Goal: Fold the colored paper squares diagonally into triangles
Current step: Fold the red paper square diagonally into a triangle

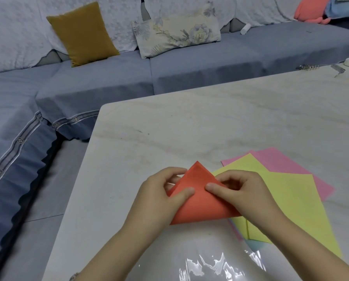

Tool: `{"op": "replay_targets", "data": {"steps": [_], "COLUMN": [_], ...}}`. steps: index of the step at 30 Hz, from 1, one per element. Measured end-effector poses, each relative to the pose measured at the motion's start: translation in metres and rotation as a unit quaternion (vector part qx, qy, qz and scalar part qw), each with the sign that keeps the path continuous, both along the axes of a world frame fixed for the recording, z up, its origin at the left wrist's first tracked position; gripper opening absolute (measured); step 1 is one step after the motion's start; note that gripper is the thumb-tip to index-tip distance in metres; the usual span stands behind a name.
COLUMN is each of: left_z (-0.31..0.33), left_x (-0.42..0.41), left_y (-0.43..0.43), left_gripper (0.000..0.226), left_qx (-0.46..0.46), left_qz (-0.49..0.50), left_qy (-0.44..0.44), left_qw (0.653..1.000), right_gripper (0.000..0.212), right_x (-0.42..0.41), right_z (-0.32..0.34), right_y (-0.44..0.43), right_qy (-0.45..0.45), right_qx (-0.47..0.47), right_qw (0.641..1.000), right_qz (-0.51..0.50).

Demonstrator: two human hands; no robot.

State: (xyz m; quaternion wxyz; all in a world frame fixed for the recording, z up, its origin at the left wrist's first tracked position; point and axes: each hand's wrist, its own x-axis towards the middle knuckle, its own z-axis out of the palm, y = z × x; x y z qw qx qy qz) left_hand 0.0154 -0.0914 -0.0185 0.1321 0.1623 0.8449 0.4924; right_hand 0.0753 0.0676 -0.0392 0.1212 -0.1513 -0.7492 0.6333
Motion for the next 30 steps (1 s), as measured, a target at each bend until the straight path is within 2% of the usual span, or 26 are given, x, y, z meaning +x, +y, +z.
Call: {"op": "replay_targets", "data": {"steps": [3, 12, 30], "left_z": [0.002, 0.013, 0.008], "left_x": [0.001, 0.012, 0.009], "left_y": [0.001, -0.004, -0.001], "left_gripper": [0.029, 0.039, 0.041], "left_qx": [0.017, 0.051, 0.050], "left_qz": [0.016, 0.007, -0.022], "left_qy": [0.039, 0.027, 0.039], "left_qw": [0.999, 0.998, 0.998], "right_gripper": [0.022, 0.024, 0.031], "right_x": [0.002, 0.007, 0.006], "right_z": [0.004, 0.023, 0.011], "right_y": [-0.003, -0.013, -0.010], "right_qy": [0.014, 0.046, 0.042], "right_qx": [-0.009, 0.046, 0.081], "right_qw": [1.000, 0.998, 0.996], "right_qz": [-0.015, -0.016, -0.018]}}
